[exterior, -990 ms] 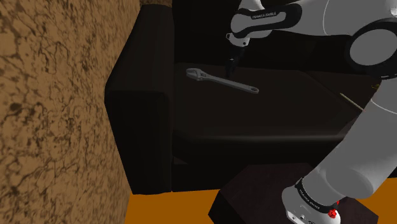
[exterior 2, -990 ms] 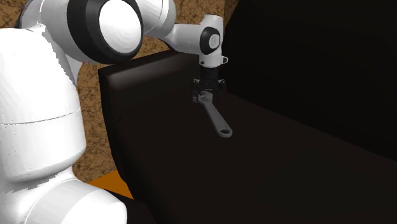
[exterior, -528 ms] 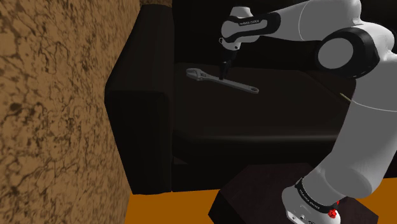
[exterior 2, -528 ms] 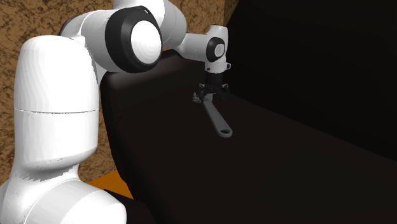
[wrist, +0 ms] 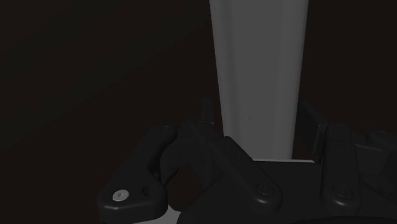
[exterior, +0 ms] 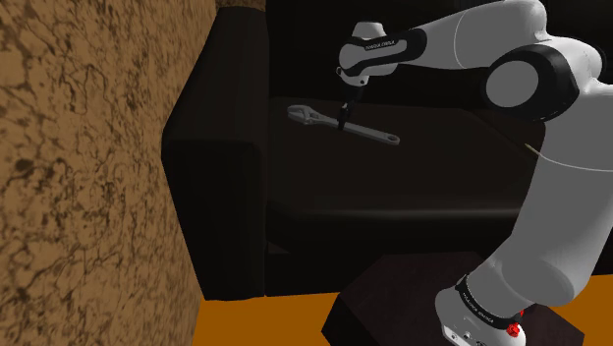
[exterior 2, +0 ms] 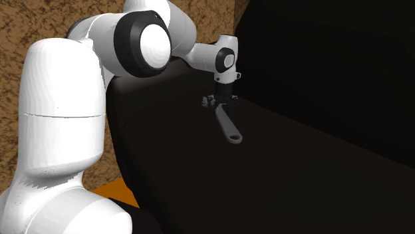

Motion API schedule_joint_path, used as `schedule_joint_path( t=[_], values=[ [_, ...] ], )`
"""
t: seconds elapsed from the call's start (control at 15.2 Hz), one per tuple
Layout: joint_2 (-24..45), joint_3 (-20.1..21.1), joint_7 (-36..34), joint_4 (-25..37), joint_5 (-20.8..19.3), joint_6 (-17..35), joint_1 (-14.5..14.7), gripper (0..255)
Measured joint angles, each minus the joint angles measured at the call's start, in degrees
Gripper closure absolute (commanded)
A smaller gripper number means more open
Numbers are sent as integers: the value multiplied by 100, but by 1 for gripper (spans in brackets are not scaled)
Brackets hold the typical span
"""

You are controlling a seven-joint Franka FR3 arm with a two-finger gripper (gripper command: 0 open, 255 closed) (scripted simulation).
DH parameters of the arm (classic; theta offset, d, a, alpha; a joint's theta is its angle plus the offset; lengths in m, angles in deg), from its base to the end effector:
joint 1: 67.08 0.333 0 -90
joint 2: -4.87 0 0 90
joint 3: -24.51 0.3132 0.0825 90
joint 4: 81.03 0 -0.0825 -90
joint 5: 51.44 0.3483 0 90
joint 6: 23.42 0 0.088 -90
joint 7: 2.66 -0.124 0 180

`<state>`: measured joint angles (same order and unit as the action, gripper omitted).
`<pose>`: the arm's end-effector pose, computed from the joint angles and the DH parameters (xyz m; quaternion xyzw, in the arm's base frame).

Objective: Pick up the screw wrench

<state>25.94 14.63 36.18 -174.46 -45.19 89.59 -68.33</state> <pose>0.6173 -0.1010 0.4029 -0.9745 -0.2234 0.0009 0.0215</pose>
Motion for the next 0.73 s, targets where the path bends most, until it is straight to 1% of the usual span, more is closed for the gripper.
schedule_joint_path(
  t=[0.53, 0.73],
  values=[
    [-1, 1, 2, -4, 0, 9, 1, 255],
    [-47, -6, -7, 79, -12, -124, -2, 255]
  ],
)
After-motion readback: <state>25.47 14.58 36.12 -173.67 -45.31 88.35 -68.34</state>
